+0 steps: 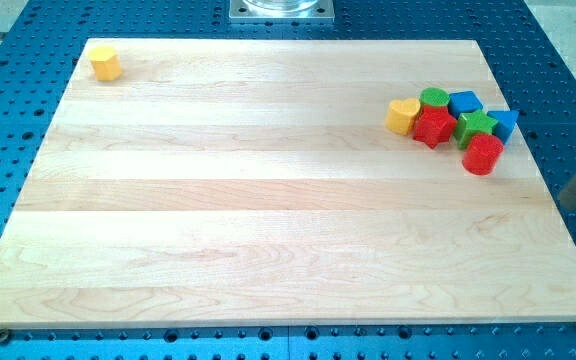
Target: Place the blue triangle top to the blue cube
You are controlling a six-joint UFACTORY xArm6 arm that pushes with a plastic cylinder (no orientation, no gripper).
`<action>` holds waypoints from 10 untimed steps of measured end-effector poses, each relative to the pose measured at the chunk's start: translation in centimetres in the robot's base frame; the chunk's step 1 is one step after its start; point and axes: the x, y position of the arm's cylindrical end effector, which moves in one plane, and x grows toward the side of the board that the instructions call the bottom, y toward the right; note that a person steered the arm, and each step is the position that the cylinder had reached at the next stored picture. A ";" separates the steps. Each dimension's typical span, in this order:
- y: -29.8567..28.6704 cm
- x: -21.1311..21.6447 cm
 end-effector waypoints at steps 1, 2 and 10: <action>-0.2 -3.8; -2.4 -4.1; -4.7 -16.4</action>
